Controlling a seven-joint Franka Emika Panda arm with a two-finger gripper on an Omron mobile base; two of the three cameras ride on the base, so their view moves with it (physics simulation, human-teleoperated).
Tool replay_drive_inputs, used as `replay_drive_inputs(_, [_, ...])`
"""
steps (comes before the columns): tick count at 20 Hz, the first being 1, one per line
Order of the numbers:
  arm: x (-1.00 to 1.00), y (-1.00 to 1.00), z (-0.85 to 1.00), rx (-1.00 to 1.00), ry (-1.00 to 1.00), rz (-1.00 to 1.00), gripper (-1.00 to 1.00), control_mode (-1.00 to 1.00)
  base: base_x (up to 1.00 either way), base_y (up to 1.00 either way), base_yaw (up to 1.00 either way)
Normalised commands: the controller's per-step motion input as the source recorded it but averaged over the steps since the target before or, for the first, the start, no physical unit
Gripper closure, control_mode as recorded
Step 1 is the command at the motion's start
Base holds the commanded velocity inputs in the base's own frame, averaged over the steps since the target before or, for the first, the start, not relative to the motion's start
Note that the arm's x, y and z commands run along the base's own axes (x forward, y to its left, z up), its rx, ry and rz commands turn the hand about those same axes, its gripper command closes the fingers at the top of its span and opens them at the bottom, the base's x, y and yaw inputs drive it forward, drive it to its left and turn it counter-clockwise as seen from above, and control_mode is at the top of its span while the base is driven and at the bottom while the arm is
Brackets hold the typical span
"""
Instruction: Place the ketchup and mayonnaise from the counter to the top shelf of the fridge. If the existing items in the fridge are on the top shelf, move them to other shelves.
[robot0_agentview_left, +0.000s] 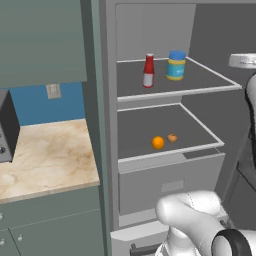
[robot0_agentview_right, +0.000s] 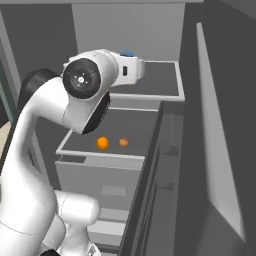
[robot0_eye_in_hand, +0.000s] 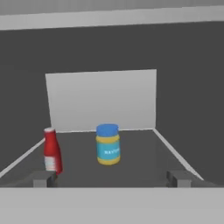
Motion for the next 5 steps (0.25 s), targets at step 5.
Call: replay_drive_inputs(5, [-1.0,0.01,-0.86,-0.27,0.01,0.0,-1.0,-1.0,0.0,0.0,0.0])
